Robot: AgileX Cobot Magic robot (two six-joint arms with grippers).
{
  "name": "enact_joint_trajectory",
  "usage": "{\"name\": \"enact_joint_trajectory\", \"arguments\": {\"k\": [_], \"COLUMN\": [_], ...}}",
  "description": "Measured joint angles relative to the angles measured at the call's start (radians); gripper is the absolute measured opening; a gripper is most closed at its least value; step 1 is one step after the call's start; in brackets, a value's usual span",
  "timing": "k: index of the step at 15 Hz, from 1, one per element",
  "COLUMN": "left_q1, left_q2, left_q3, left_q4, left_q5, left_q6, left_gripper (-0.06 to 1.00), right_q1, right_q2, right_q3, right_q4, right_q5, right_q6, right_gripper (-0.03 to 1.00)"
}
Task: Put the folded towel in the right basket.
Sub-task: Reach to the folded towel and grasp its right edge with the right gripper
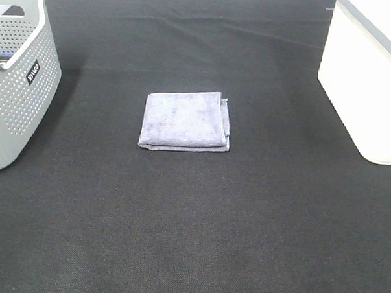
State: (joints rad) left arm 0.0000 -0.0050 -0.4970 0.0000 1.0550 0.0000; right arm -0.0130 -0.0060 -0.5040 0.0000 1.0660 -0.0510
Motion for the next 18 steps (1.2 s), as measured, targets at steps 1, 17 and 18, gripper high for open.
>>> {"name": "enact_joint_trajectory", "arguments": {"k": [1,17,18], "left_q1": [0.0,0.0,0.0], "left_q2": [0.0,0.0,0.0], "left_q3": [0.0,0.0,0.0], "left_q4": [0.0,0.0,0.0], "left_q5": [0.0,0.0,0.0], "left_q6": [0.0,0.0,0.0], "left_gripper": [0.97,0.97,0.97], "right_q1": [0.0,0.0,0.0], "right_q2": [0.0,0.0,0.0], "right_q3": [0.0,0.0,0.0], "right_q4": [0.0,0.0,0.0], "right_q5": [0.0,0.0,0.0], "right_q6": [0.0,0.0,0.0], "right_gripper": [0.77,0.77,0.77]}}
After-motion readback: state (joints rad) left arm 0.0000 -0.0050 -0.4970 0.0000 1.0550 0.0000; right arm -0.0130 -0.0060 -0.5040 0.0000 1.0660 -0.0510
